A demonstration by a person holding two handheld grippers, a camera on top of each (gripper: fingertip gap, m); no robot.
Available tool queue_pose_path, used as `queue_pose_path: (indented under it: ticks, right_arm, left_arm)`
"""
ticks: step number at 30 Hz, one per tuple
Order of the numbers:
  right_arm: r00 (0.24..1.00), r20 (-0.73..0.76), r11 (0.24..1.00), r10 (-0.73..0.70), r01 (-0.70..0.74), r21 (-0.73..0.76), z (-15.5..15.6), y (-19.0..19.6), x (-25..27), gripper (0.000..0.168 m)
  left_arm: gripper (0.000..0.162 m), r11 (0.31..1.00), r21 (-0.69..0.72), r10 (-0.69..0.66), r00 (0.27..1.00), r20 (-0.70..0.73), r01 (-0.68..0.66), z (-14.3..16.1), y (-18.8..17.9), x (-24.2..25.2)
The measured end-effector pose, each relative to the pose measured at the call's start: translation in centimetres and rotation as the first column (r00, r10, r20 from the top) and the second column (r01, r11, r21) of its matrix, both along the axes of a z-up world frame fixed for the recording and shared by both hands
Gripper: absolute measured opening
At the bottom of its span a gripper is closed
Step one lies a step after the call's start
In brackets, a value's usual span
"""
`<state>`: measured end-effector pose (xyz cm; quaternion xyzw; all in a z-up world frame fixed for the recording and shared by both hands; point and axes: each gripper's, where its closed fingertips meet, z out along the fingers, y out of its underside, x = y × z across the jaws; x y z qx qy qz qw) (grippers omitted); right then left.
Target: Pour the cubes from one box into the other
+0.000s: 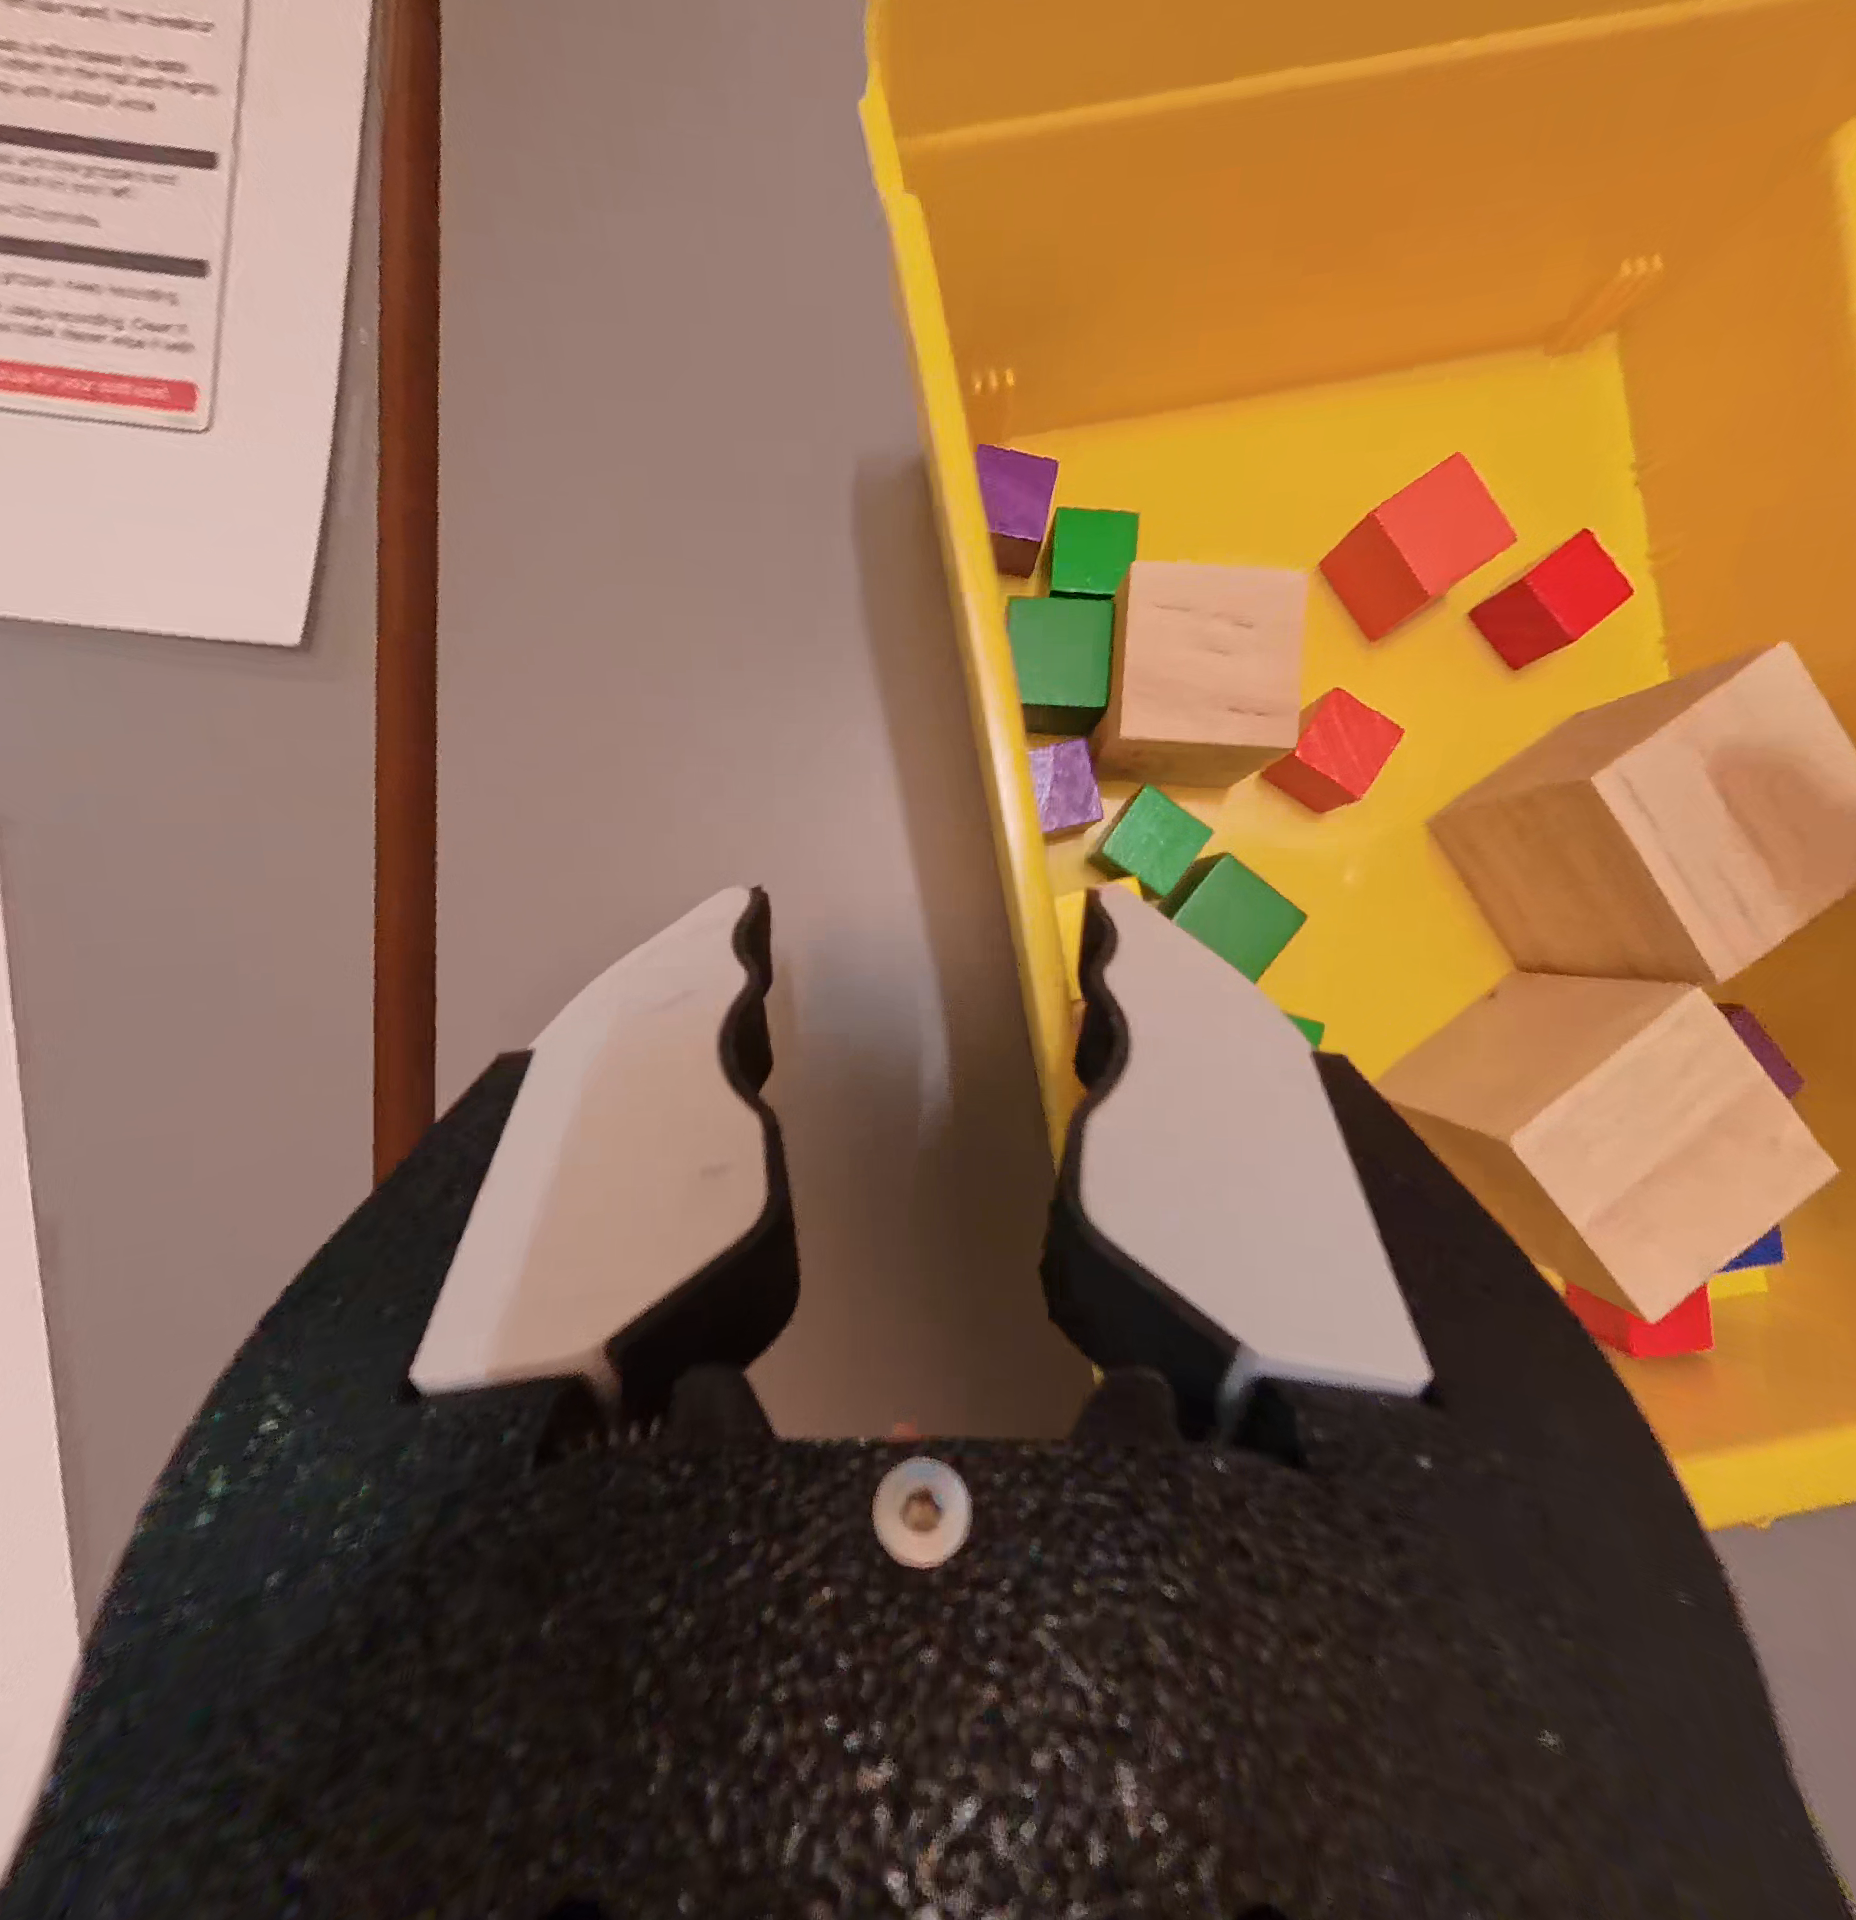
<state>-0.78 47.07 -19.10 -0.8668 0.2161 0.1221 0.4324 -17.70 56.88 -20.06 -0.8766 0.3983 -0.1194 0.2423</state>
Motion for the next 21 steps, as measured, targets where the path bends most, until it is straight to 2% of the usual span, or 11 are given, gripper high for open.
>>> queue_pose_path:
  ticks: [1,4,6,9,13,17,21]
  right_arm:
    - [1.0,-0.006,1.0,-0.005,0.005,0.002,-0.2,0.5,0.0,0.076]
    - [0.998,0.043,0.997,0.049,-0.046,-0.067,-1.9,1.4,-0.4,0.073]
    - [0.988,0.113,0.984,0.106,-0.088,-0.155,-3.8,1.1,-0.2,0.05]
    - [0.995,0.068,0.991,0.075,-0.067,-0.116,-3.7,1.3,0.1,0.045]
    - [0.997,0.062,0.99,0.053,-0.044,-0.132,-3.7,0.9,0.5,0.041]
    - [0.992,0.094,0.986,0.082,-0.067,-0.153,-3.3,-1.4,1.0,0.039]
    - [0.981,0.175,0.99,0.082,-0.059,-0.131,-1.0,-4.6,3.1,0.037]
  left_arm:
    - [0.055,1.0,-0.001,-0.012,1.0,-0.019,0.012,-0.3,0.2,0.4]
    - [0.04,0.999,0.005,-0.044,0.995,-0.093,0.044,-1.4,0.8,1.2]
    - [0.027,0.997,-0.025,-0.073,0.993,-0.091,0.071,-2.2,0.6,2.0]
    - [0.007,0.995,-0.023,-0.099,0.991,-0.095,0.097,-2.6,0.3,2.6]
    - [0.006,0.996,-0.004,-0.084,0.989,-0.118,0.084,-2.4,-0.3,2.7]
    - [0.005,0.997,-0.061,-0.06,0.993,-0.099,0.054,-2.3,-2.9,2.9]
    - [0.005,0.996,-0.071,-0.061,0.997,-0.051,0.058,-1.0,-6.2,4.7]
